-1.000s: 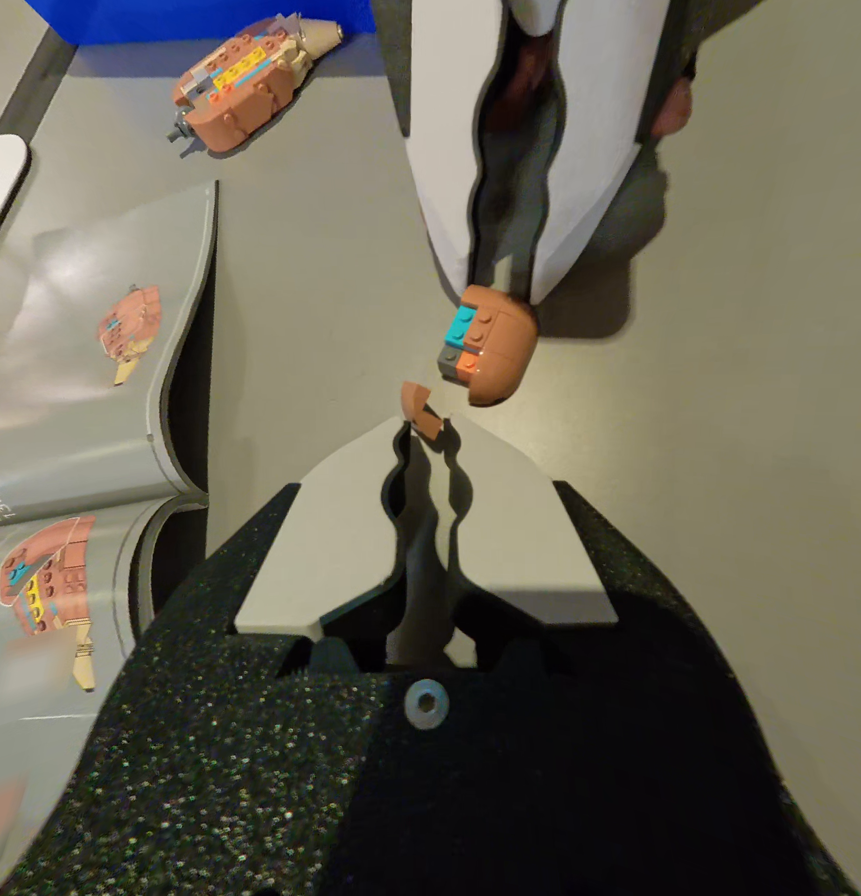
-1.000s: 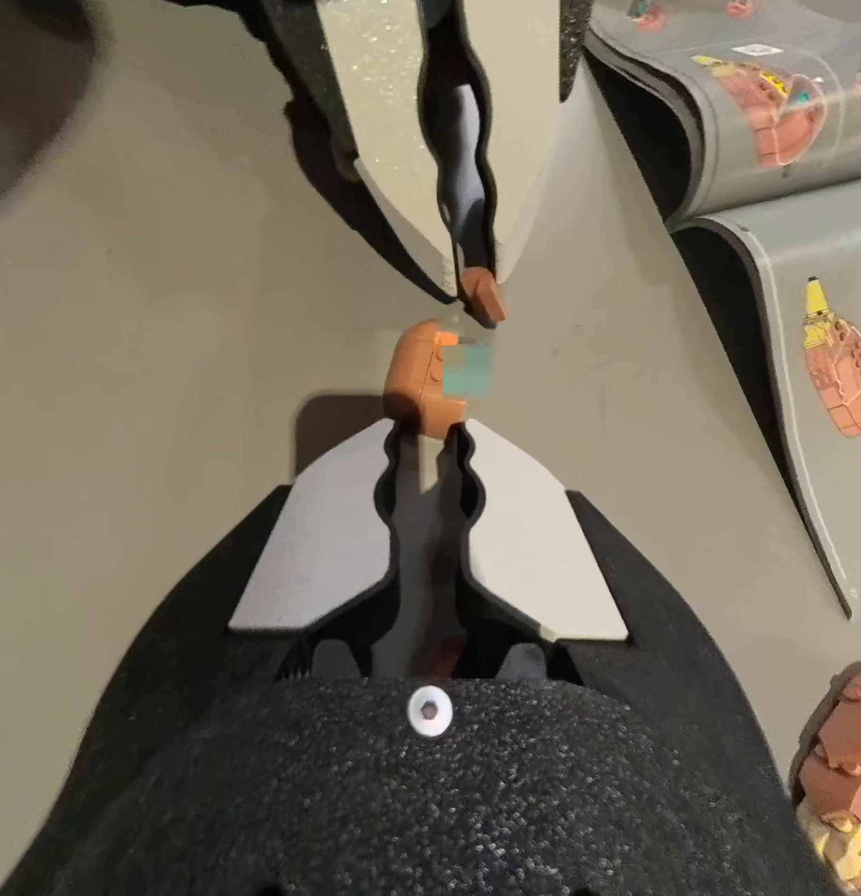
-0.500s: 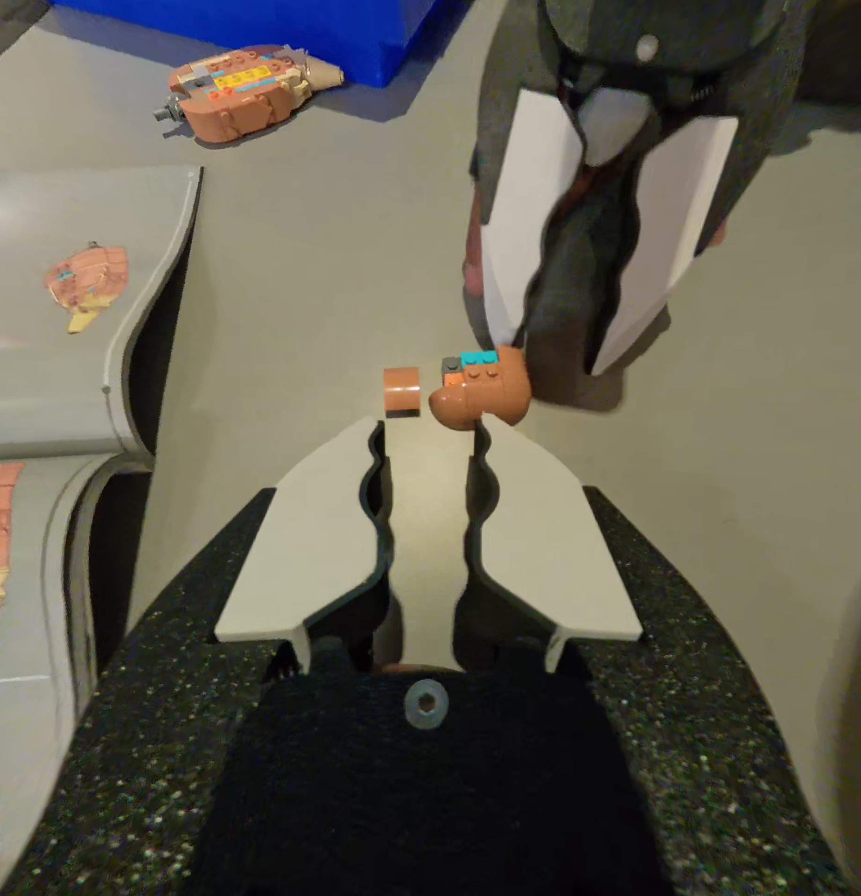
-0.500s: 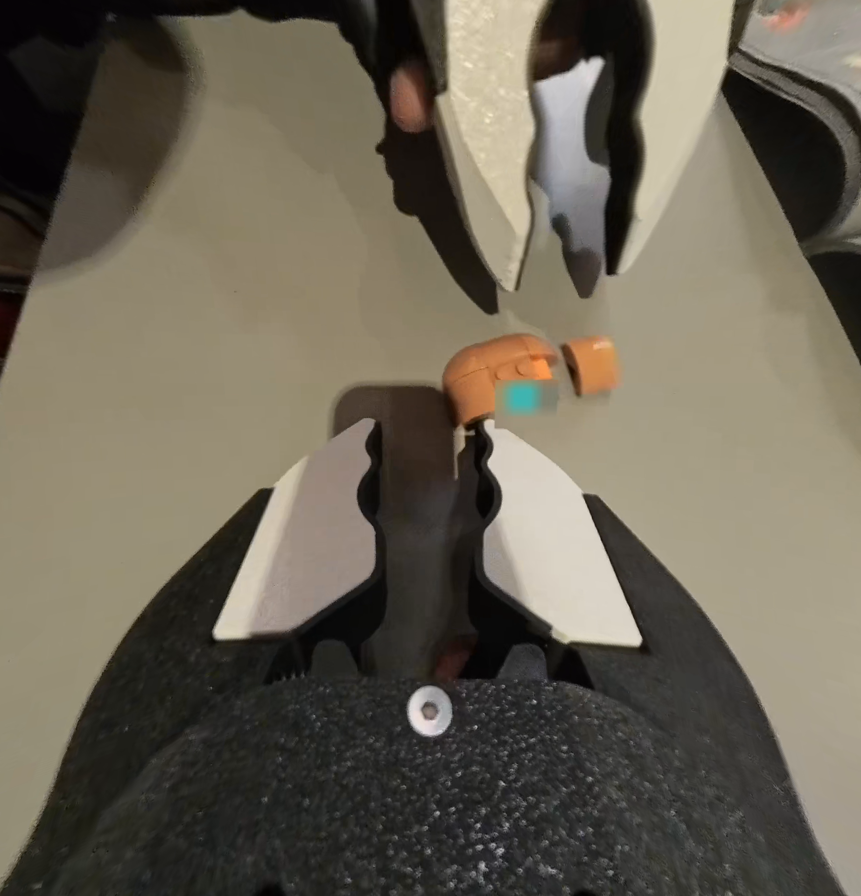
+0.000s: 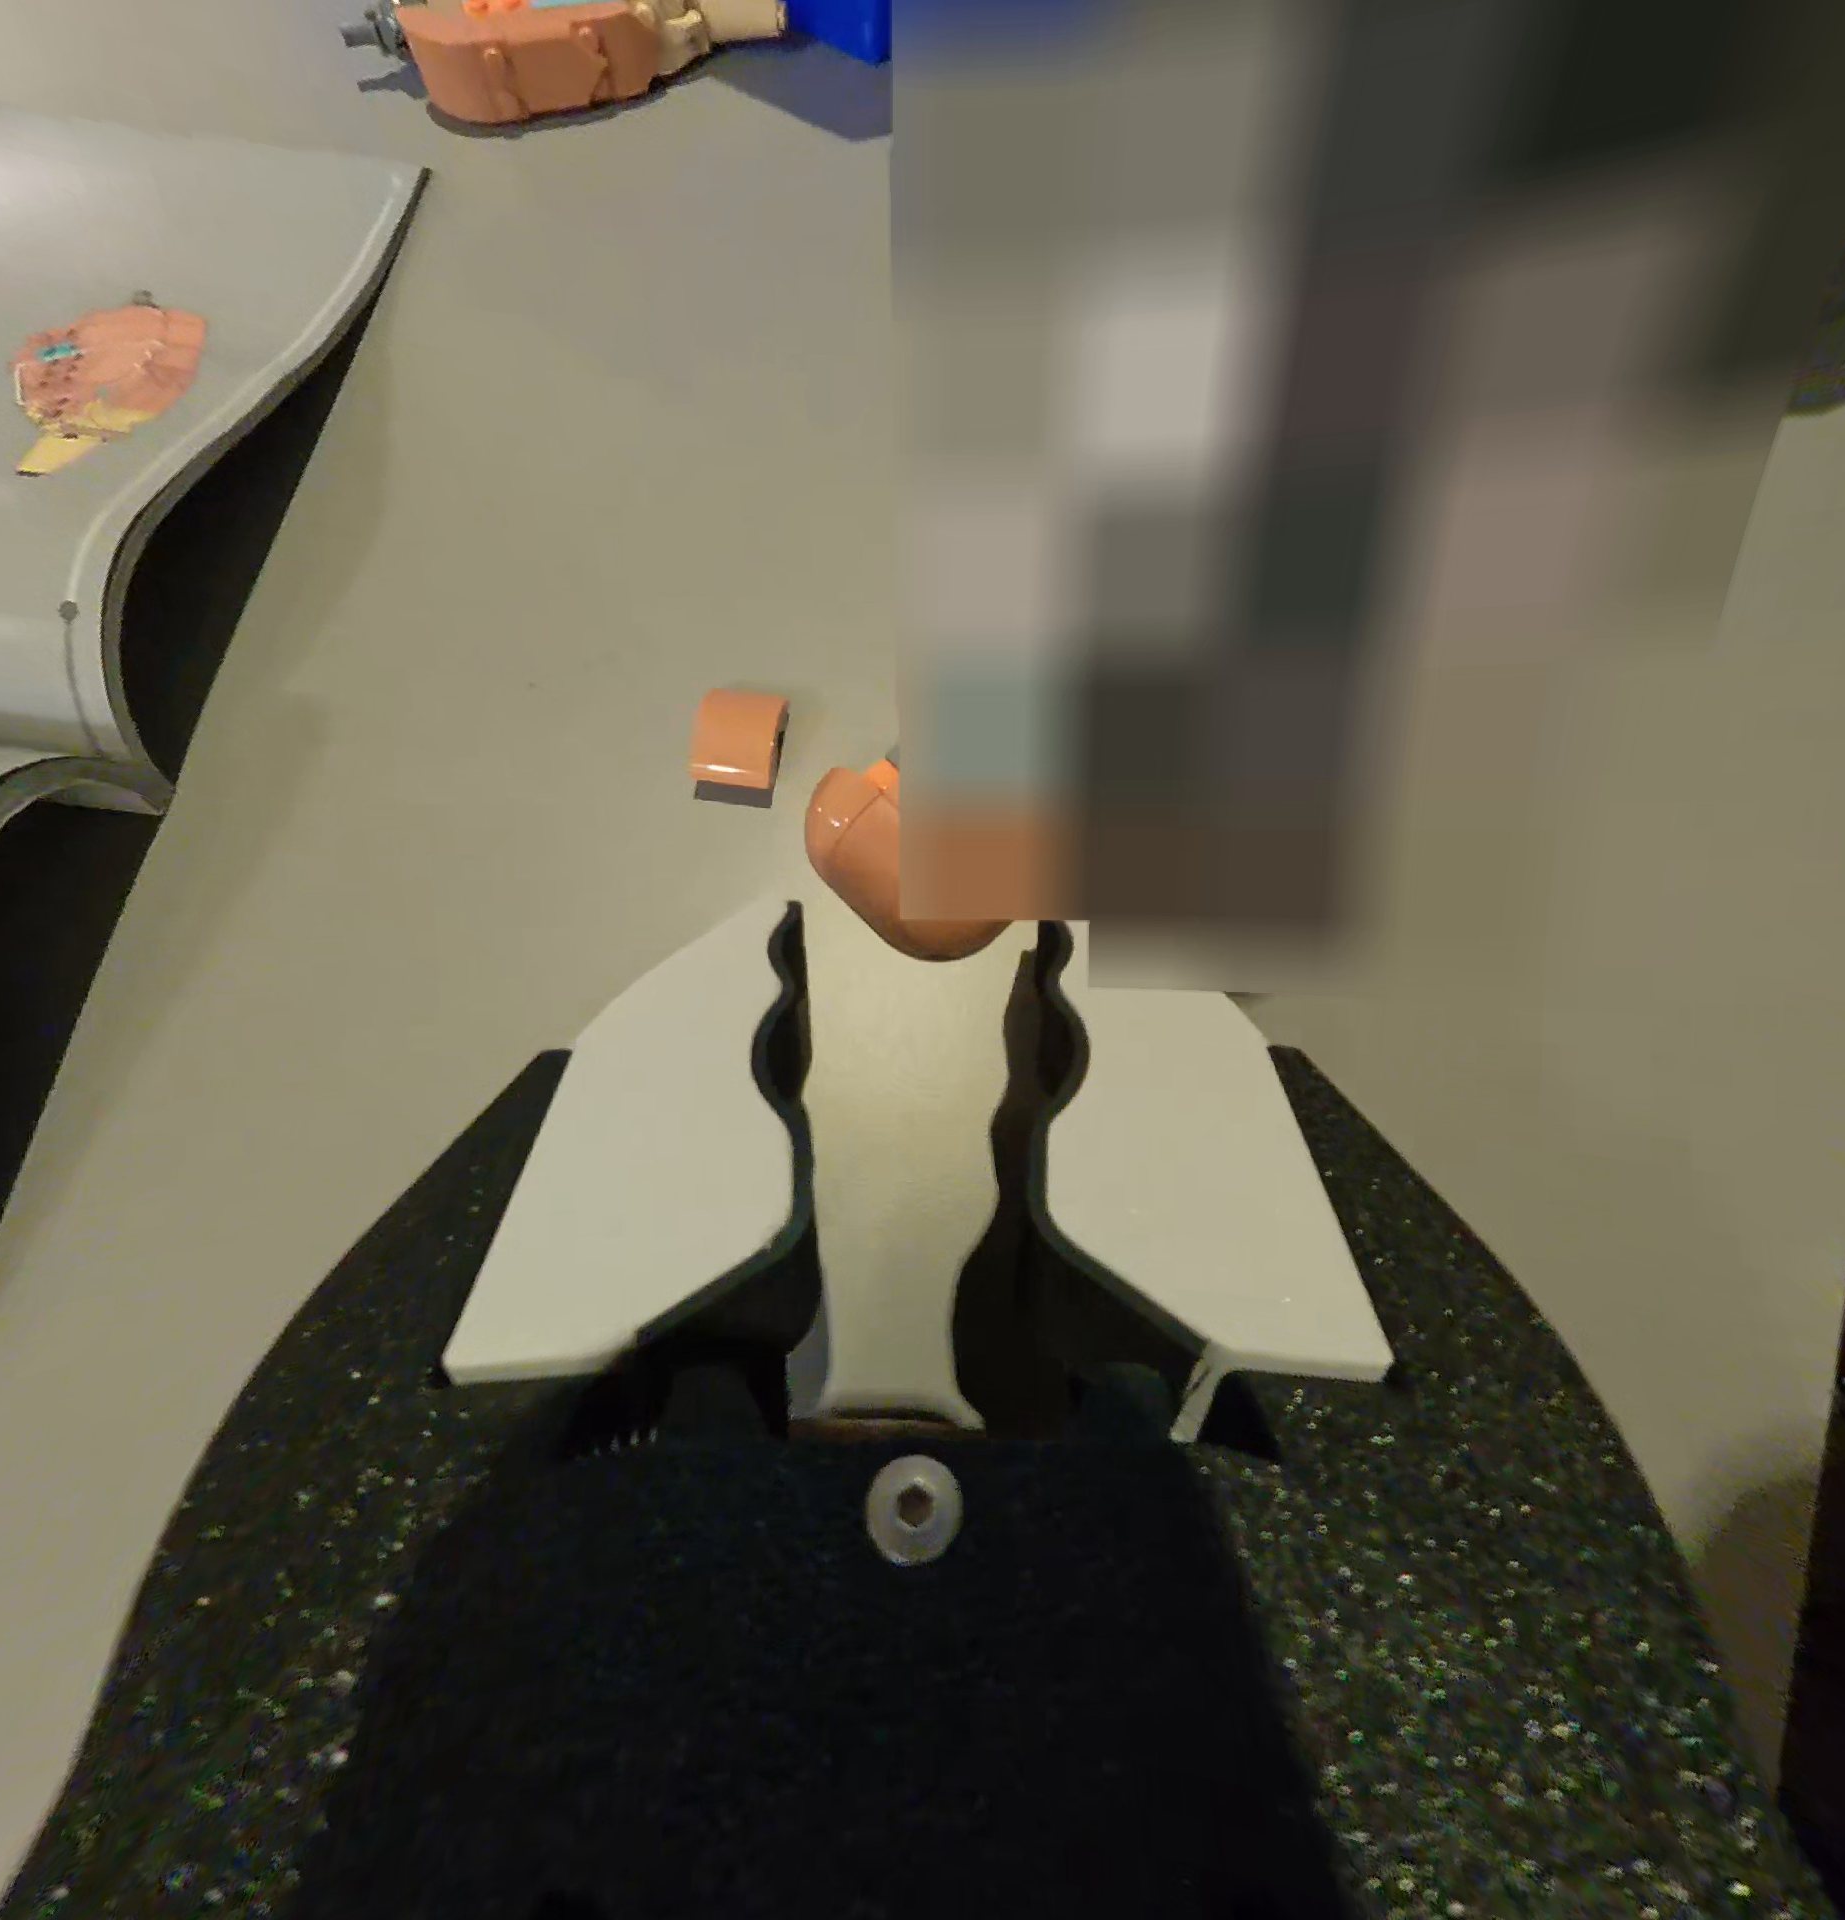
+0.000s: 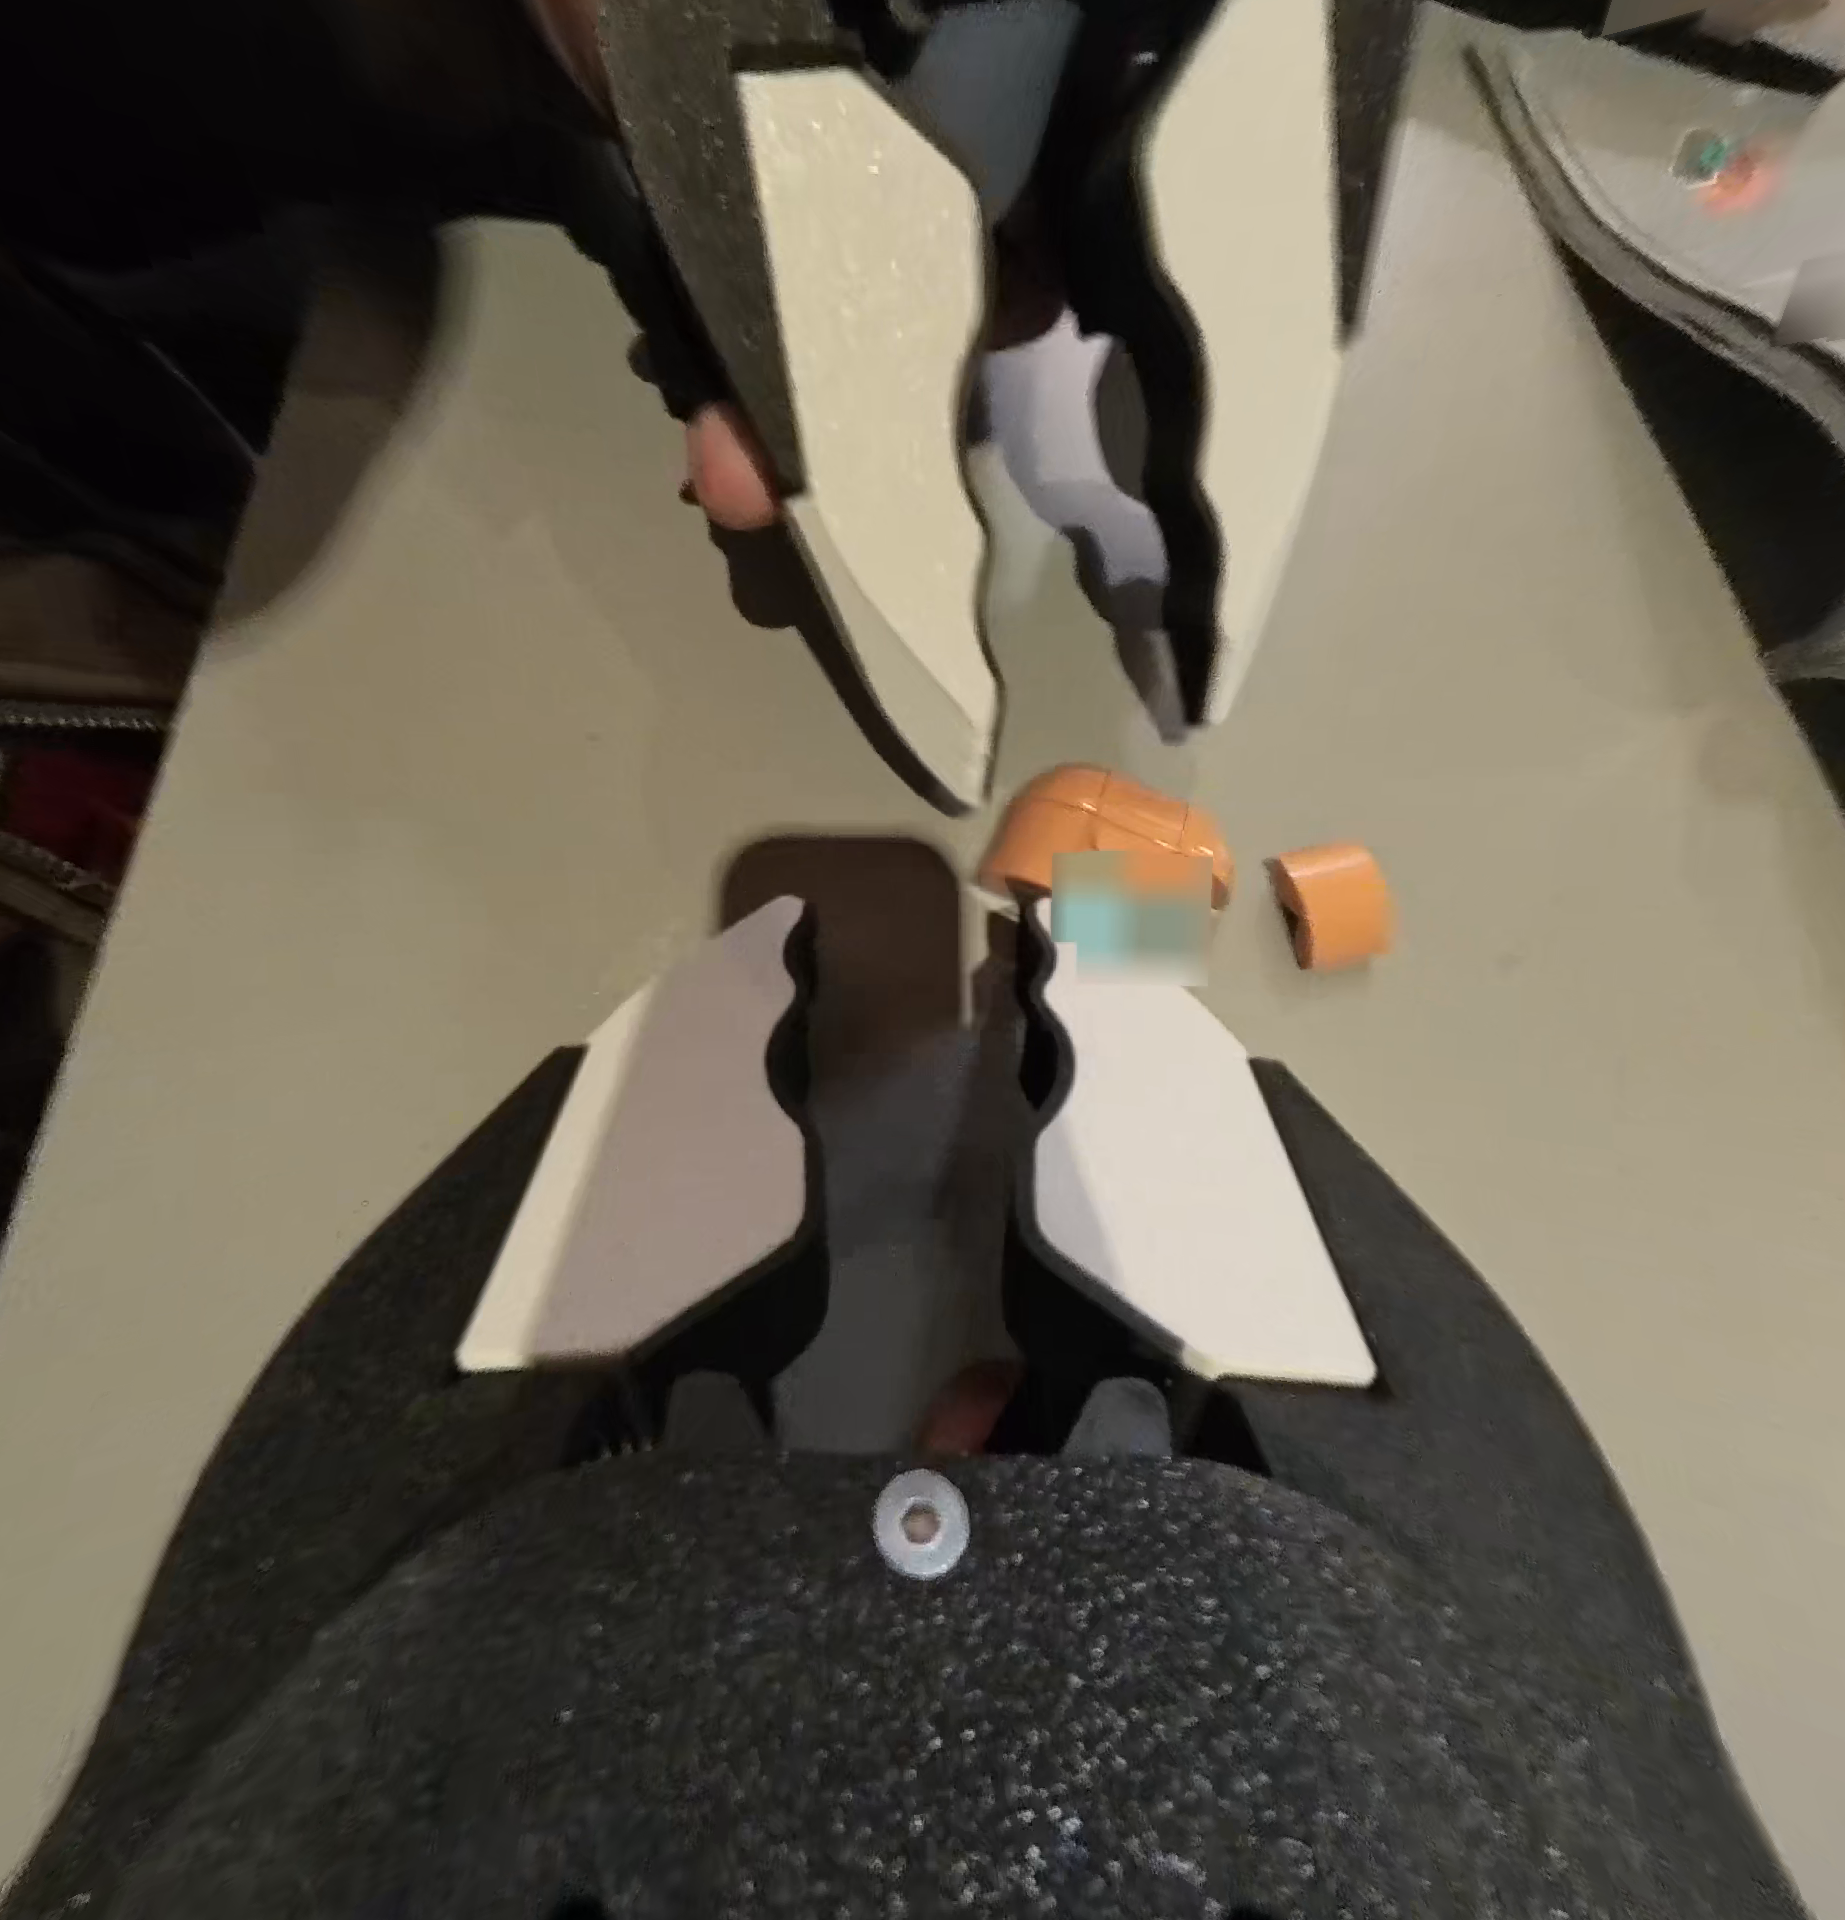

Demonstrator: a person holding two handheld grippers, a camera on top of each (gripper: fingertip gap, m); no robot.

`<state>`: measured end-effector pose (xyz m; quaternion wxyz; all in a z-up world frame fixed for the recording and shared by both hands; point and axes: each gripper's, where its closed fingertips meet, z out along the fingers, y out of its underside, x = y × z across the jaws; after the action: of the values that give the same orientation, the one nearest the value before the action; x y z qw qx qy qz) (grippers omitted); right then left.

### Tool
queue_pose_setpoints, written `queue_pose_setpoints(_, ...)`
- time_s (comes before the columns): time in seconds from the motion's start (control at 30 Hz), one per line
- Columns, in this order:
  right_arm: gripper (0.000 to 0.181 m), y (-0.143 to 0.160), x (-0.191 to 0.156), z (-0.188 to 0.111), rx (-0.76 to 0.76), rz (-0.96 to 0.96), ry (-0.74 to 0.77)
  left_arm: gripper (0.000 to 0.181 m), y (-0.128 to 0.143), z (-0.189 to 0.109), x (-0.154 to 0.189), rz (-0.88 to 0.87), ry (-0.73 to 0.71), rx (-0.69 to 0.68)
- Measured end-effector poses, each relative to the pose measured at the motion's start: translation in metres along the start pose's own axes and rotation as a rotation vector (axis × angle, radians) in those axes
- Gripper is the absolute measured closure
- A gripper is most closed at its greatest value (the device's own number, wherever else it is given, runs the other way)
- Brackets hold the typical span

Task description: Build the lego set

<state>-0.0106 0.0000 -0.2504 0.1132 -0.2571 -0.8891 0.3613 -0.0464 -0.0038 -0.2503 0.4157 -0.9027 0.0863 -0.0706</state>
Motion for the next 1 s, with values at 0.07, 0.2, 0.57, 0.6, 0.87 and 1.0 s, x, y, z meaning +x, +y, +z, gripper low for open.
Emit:
queue_pose_setpoints(0.07, 0.145, 0.002, 0.024, -0.011, 0.022, 0.003, 0.063, 0.138, -0.002, -0.004, 0.000, 0.001, -0.010, 0.015)
queue_pose_setpoints(0.2, 0.147, 0.003, 0.073, -0.017, 0.051, -0.019, 0.148, 0.139, -0.007, -0.011, -0.008, -0.004, -0.039, 0.046)
queue_pose_setpoints(0.57, 0.164, 0.002, 0.073, 0.015, -0.024, -0.124, -0.029, 0.140, -0.002, -0.012, -0.026, -0.032, -0.066, 0.026)
queue_pose_setpoints(0.6, 0.165, 0.002, 0.075, 0.015, -0.022, -0.111, -0.021, 0.140, -0.003, -0.012, -0.028, -0.032, -0.068, 0.026)
queue_pose_setpoints(0.87, 0.165, -0.060, 0.070, -0.075, 0.699, 0.308, -0.384, 0.141, -0.032, -0.017, -0.034, 0.019, -0.075, 0.167)
queue_pose_setpoints(1.0, 0.165, -0.061, 0.075, -0.088, 0.777, 0.381, -0.406, 0.141, -0.055, -0.022, -0.028, 0.064, -0.067, 0.298)
